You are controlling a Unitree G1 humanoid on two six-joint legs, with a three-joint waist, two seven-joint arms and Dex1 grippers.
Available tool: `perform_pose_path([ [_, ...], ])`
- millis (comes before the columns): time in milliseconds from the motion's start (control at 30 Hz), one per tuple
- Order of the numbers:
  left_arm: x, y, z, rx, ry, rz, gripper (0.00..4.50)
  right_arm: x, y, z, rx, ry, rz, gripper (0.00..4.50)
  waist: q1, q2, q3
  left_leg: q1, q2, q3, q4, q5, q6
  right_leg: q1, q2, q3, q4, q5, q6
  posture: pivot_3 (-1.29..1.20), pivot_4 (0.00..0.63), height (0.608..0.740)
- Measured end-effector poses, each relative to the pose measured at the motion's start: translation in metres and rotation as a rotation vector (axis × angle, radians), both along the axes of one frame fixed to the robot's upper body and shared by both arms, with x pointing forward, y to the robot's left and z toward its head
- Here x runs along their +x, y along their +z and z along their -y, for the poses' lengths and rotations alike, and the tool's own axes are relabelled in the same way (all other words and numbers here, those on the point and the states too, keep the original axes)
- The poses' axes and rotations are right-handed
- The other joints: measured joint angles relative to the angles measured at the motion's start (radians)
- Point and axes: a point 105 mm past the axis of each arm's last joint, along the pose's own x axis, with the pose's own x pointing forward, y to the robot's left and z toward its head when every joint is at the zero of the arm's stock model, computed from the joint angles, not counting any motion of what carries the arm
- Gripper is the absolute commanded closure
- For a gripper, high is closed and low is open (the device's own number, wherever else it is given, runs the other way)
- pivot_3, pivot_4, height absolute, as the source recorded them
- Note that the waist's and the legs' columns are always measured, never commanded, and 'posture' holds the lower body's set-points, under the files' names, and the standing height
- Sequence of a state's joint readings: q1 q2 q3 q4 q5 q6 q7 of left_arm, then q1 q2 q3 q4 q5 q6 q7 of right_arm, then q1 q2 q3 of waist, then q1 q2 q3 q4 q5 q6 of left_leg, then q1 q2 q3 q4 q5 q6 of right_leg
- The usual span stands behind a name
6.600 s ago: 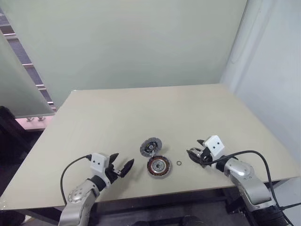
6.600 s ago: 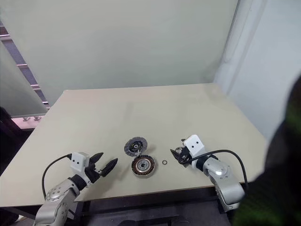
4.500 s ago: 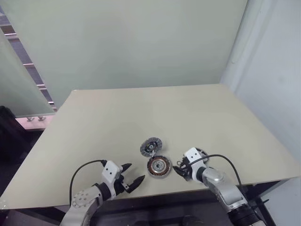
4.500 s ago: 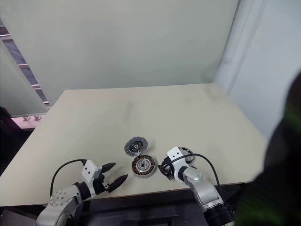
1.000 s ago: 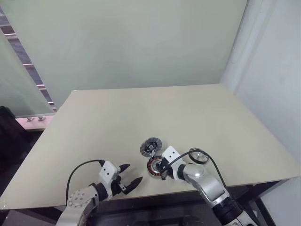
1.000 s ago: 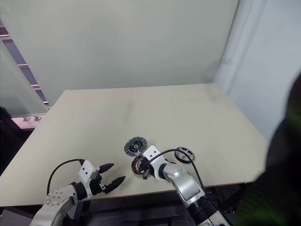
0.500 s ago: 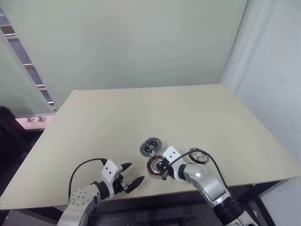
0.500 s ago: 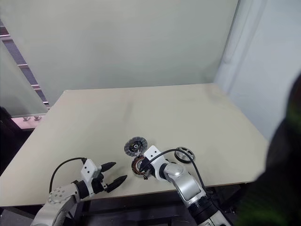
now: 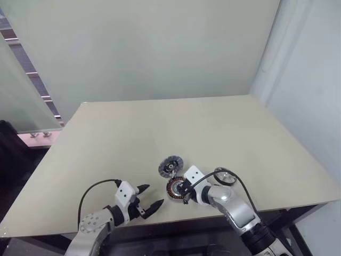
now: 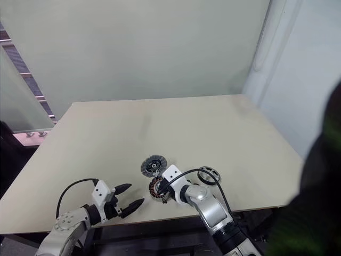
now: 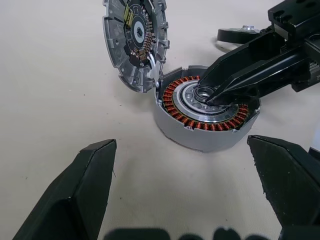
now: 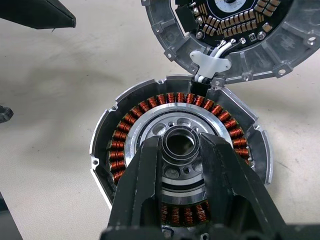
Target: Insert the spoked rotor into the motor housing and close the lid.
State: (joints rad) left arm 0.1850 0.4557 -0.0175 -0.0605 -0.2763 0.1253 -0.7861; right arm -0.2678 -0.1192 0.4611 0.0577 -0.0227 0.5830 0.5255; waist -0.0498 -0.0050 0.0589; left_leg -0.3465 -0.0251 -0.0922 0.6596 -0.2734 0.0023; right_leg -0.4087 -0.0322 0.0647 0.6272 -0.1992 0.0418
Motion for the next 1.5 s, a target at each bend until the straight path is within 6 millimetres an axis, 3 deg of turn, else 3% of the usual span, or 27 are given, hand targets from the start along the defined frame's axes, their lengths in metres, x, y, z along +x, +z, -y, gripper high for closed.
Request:
perform_pose_path([
  [133, 0.0000, -0.0002, -0.0001, 0.004, -0.001, 0.000, 0.00, 0.0000, 0.0000, -0.0001, 0.000, 0.001, -0.001, 3.71, 0.000, 0.000, 0.000, 0.000, 0.000, 0.000, 0.000, 0.000, 0.000, 0.000, 0.000, 0.000, 0.000, 0.000, 0.000, 0.00, 0.000, 0.740],
  [467, -0.0001, 0.0000, 0.0003, 0.006, -0.004, 0.005, 0.00, -0.0011, 0.0003, 0.0019, -0.013, 0.010, -0.012, 0.41, 0.000, 0.000, 0.000, 0.000, 0.000, 0.000, 0.000, 0.000, 0.000, 0.000, 0.000, 0.000, 0.000, 0.000, 0.000, 0.00, 0.000, 0.740],
  [600, -0.0002, -0.0001, 0.0007, 0.007, -0.006, 0.005, 0.00, -0.0025, 0.0039, 0.0018, -0.007, 0.012, -0.022, 0.41, 0.000, 0.000, 0.000, 0.000, 0.000, 0.000, 0.000, 0.000, 0.000, 0.000, 0.000, 0.000, 0.000, 0.000, 0.000, 0.00, 0.000, 0.740],
  [700, -0.0002, -0.0003, 0.0015, 0.006, -0.009, 0.004, 0.00, -0.0035, 0.0049, 0.0012, -0.003, 0.013, -0.029, 1.01, 0.000, 0.000, 0.000, 0.000, 0.000, -0.001, -0.001, 0.000, 0.000, -0.001, 0.000, 0.000, 0.000, 0.000, 0.000, 0.00, 0.000, 0.740],
  [1033, 0.0010, -0.0006, 0.0014, 0.007, -0.008, 0.004, 0.00, -0.0028, 0.0083, -0.0027, 0.019, 0.002, -0.027, 4.42, 0.000, 0.000, 0.000, 0.000, 0.000, 0.000, -0.001, 0.000, 0.000, -0.001, 0.000, -0.001, 0.000, 0.000, 0.000, 0.00, 0.000, 0.740],
  [1500, -0.0013, -0.0027, 0.0020, 0.006, -0.011, -0.005, 0.00, 0.0012, 0.0014, -0.0045, 0.010, -0.037, -0.030, 4.46, 0.000, 0.000, 0.000, 0.000, 0.000, 0.000, -0.001, 0.000, 0.000, -0.001, 0.000, -0.001, 0.000, 0.000, 0.000, 0.00, 0.000, 0.740],
])
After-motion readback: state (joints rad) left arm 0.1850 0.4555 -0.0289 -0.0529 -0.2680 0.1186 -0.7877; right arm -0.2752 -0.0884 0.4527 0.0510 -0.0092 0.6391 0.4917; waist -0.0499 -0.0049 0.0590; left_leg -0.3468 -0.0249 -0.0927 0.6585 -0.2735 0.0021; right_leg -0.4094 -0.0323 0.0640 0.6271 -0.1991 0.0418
